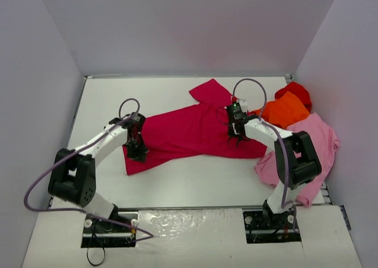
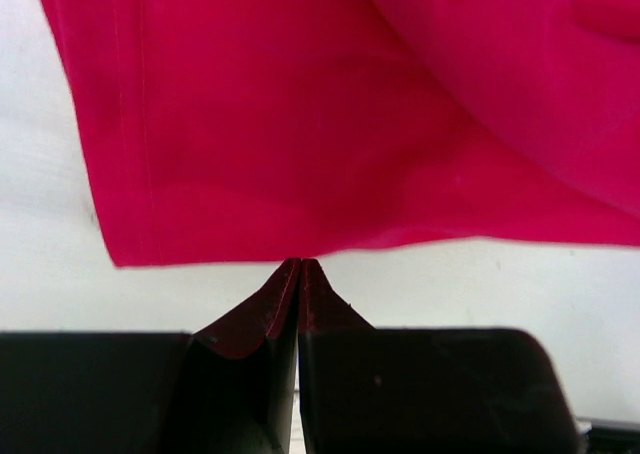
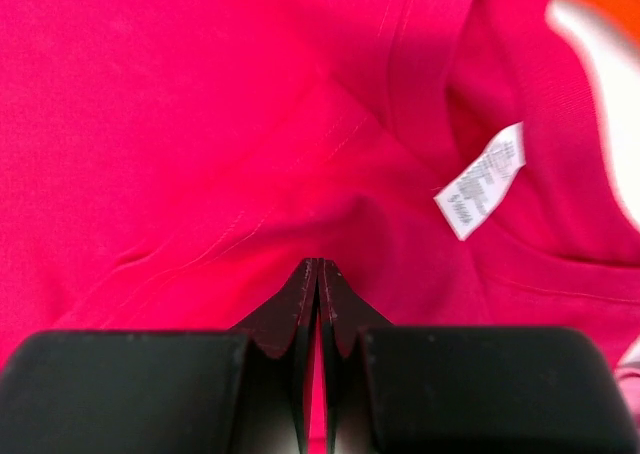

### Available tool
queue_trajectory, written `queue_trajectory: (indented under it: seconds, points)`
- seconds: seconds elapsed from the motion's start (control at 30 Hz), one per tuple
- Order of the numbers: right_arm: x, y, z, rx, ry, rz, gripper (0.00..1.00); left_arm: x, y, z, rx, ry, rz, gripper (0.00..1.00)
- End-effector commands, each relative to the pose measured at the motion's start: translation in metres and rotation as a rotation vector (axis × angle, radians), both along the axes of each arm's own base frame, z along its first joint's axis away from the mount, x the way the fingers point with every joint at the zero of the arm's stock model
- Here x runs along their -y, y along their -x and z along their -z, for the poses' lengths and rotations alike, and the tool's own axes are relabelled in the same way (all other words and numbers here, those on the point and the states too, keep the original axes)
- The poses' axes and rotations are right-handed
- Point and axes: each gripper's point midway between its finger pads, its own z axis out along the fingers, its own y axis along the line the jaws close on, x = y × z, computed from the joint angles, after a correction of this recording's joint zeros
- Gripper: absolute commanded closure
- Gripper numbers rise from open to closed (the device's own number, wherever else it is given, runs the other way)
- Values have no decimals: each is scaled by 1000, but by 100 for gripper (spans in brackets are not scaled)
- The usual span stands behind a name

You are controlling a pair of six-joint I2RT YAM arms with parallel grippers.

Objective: Fold and stack the t-shirts

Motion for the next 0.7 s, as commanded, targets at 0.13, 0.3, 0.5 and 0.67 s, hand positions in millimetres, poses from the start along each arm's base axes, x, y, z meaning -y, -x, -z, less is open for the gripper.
queue_trajectory:
  seconds: [0.13, 0.3, 0.5, 0.67]
  points:
    - [8, 12, 15, -21, 4, 52, 100, -8, -46, 24, 35, -118, -13, 100]
    - [7, 48, 23, -88, -44, 73, 100, -39, -58, 23, -80, -297, 17, 100]
    - [6, 80, 9, -96, -71, 87, 100, -90, -74, 11, -93, -279, -89, 100]
    - [11, 99, 6, -105, -61, 103, 100, -138, -70, -6, -97, -262, -203, 100]
